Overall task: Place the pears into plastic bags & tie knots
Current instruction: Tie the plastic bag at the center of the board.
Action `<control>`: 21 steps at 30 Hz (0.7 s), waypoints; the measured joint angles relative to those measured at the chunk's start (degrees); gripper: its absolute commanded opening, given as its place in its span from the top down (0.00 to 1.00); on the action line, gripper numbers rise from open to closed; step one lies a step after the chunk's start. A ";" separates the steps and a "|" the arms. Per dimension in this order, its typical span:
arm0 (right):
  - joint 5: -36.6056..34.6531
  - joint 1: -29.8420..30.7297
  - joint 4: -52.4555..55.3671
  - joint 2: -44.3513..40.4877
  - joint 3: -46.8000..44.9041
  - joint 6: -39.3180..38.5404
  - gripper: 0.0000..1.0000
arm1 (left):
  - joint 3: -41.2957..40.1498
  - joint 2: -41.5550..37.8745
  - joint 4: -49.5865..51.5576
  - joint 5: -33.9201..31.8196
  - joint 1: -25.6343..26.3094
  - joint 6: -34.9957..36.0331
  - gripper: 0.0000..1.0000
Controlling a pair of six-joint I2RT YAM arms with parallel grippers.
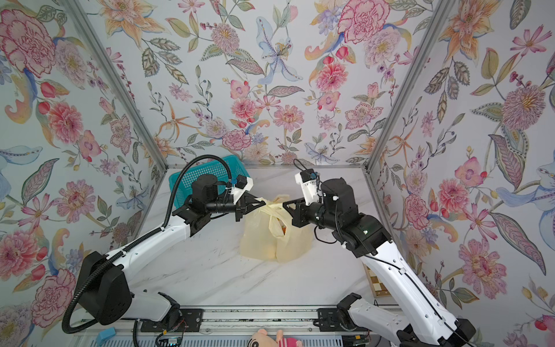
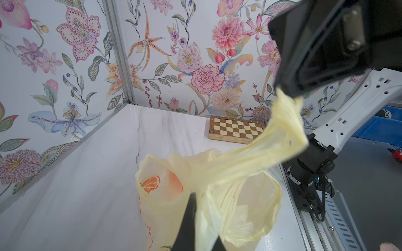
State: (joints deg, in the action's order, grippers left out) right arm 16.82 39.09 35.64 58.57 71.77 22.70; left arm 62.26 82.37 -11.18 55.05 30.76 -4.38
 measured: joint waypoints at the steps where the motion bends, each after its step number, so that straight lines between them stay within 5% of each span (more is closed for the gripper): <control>1: -0.59 2.71 0.28 -0.50 -1.90 1.22 1.00 | 0.00 0.00 -0.20 0.00 0.00 -0.22 1.00; 5: -5.60 9.73 -0.94 1.16 -8.09 6.08 1.00 | -0.02 0.00 -0.39 1.14 0.70 -1.16 1.00; 11: -17.81 12.61 -6.16 4.46 -12.11 10.43 1.00 | -0.15 0.00 0.35 1.53 0.85 -2.21 1.00; 17: -23.08 7.04 -17.07 4.55 -18.93 11.02 1.00 | -0.15 0.00 1.86 -0.02 1.09 -2.54 1.00; 21: -19.37 1.53 -26.43 4.83 -23.52 10.60 1.00 | -0.11 0.00 2.45 -1.66 2.01 -2.51 1.00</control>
State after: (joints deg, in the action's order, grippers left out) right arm -2.55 40.62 9.21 63.40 48.25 33.30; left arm 62.15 82.37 -8.73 53.39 32.77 -6.90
